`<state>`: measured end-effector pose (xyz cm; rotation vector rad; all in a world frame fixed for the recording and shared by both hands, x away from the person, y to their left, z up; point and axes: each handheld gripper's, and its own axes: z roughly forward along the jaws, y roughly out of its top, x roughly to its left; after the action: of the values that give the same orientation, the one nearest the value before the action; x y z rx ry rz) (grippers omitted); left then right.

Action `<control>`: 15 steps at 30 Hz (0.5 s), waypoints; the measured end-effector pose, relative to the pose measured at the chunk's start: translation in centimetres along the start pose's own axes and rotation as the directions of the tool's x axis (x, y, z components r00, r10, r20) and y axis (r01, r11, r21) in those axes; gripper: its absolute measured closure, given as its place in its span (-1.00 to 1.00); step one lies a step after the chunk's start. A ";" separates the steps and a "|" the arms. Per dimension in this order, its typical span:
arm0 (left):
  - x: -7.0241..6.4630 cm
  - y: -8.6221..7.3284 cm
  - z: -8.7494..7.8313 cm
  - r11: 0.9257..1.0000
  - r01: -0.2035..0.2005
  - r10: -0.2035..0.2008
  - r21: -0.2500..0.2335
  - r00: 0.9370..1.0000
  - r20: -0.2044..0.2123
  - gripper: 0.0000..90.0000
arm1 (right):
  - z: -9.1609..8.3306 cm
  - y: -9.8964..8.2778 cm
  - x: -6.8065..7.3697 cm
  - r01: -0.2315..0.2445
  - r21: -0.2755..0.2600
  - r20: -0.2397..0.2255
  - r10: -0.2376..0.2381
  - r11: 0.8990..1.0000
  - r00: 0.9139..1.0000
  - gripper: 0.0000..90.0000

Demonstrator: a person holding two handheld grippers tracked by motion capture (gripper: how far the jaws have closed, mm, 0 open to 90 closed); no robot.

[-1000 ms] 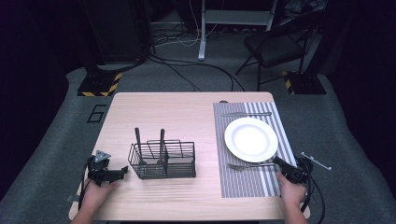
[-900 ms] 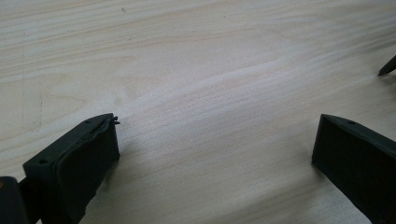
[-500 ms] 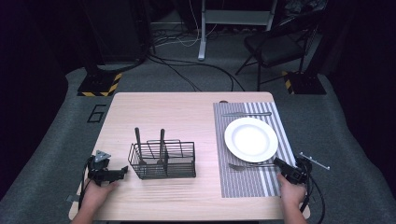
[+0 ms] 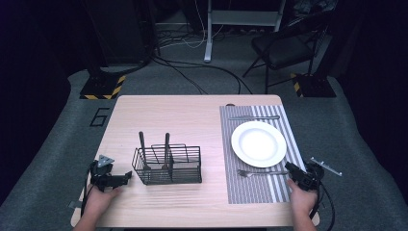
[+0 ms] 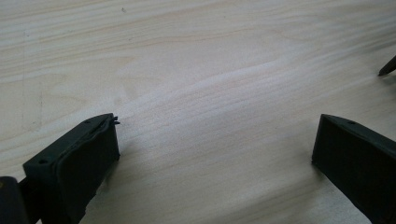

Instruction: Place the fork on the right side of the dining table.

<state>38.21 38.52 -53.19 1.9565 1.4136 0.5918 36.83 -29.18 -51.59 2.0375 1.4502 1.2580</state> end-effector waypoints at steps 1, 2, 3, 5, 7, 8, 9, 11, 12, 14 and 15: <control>0.0 0.0 0.0 1.000 0.000 0.000 0.000 1.000 0.000 -1.00 | -0.1 0.1 0.1 0.013 -0.010 -0.002 -0.013 1.000 1.000 0.60; 0.0 0.0 0.0 1.000 0.002 -0.002 -0.005 1.000 -0.003 -1.00 | -0.3 0.1 0.2 0.017 -0.015 -0.001 -0.017 1.000 1.000 0.58; 0.0 0.0 0.0 1.000 0.000 0.000 0.000 1.000 0.000 -1.00 | -0.4 0.2 0.3 0.032 -0.021 -0.004 -0.032 0.999 0.999 0.57; 0.0 0.0 0.0 1.000 0.000 0.000 0.001 1.000 0.001 -1.00 | -0.7 0.3 0.7 0.050 -0.034 -0.011 -0.050 0.998 0.999 0.52; 0.0 0.0 0.0 1.000 0.000 0.000 0.000 1.000 0.000 -1.00 | -1.0 0.4 1.2 0.072 -0.047 -0.014 -0.073 0.996 0.997 0.49; 0.0 0.0 0.0 1.000 0.000 0.000 0.000 1.000 0.000 -1.00 | -1.2 0.5 1.5 0.089 -0.053 -0.013 -0.090 0.995 0.996 0.48; 0.0 0.0 0.0 1.000 0.000 0.000 0.000 1.000 0.000 -1.00 | -1.2 0.5 1.7 0.110 -0.053 -0.014 -0.110 0.993 0.994 0.46; 0.0 0.0 0.0 1.000 0.000 0.000 0.000 1.000 0.000 -1.00 | -1.4 0.6 2.0 0.122 -0.058 -0.021 -0.124 0.991 0.992 0.43; 0.0 0.0 0.0 1.000 0.000 0.000 0.000 1.000 0.000 -1.00 | -1.5 0.6 2.2 0.127 -0.056 -0.025 -0.129 0.990 0.991 0.42; 0.0 0.0 0.0 1.000 0.000 0.000 0.000 1.000 0.000 -1.00 | -1.6 0.7 2.6 0.159 -0.066 -0.026 -0.161 0.985 0.987 0.41; 0.0 0.0 0.0 1.000 0.000 0.000 0.000 1.000 0.000 -1.00 | -1.7 0.7 2.9 0.172 -0.065 -0.030 -0.174 0.983 0.984 0.39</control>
<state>38.21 38.53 -53.19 1.9569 1.4135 0.5920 36.13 -27.32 -48.81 1.8147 1.5475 1.2561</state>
